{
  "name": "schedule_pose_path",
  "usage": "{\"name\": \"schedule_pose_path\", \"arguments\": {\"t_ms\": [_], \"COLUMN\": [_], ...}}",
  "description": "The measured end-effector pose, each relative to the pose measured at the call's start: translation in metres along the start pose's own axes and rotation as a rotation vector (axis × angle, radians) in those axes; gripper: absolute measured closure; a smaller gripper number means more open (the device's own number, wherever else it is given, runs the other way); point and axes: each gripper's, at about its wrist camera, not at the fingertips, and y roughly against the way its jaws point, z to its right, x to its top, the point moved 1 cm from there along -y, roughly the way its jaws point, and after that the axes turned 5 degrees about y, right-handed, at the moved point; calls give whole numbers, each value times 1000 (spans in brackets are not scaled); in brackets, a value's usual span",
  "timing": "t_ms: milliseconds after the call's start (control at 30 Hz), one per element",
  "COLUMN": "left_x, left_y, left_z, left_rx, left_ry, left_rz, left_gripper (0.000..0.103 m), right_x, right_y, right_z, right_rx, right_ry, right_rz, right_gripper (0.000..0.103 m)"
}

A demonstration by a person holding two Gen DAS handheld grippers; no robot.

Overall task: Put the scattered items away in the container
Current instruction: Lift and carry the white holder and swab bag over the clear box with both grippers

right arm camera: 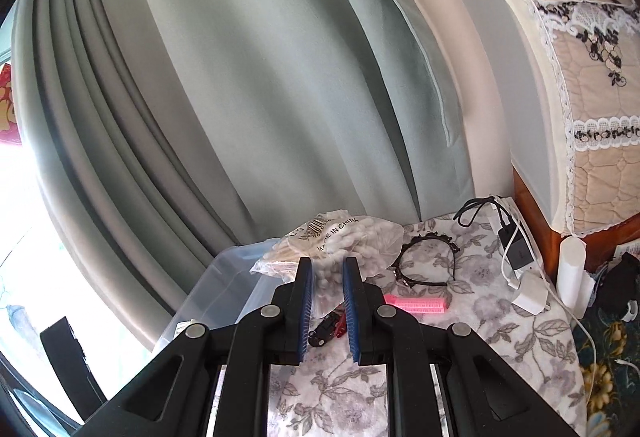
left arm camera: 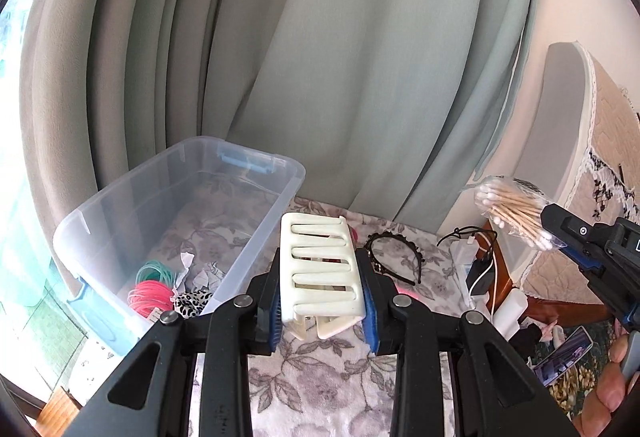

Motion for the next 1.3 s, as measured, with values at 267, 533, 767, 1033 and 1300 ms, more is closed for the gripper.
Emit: {"name": "schedule_pose_path", "arguments": {"t_ms": [267,533,767,1033,1300], "left_x": [13,22,28,31,32], "left_y": [35,56,64,59,45], "left_z": [-15,-45,-80,-119,-143], "left_rx": [-14,5,38,63,66], "left_ry": [30,86,138,197,228], "left_rz": [66,117,143,148,137], "left_gripper": [70,70,71,70,71], "right_x": [3,1,-7,-19,-33], "right_y": [21,24,6,-21,-59], "right_z": [-43,-85,-121,-156,-170], "right_rx": [40,83,122,160,173], "right_ry": [68,134,194,258,295], "right_rz": [30,30,-5,-58,-132], "right_gripper": [86,86,86,86,86]}}
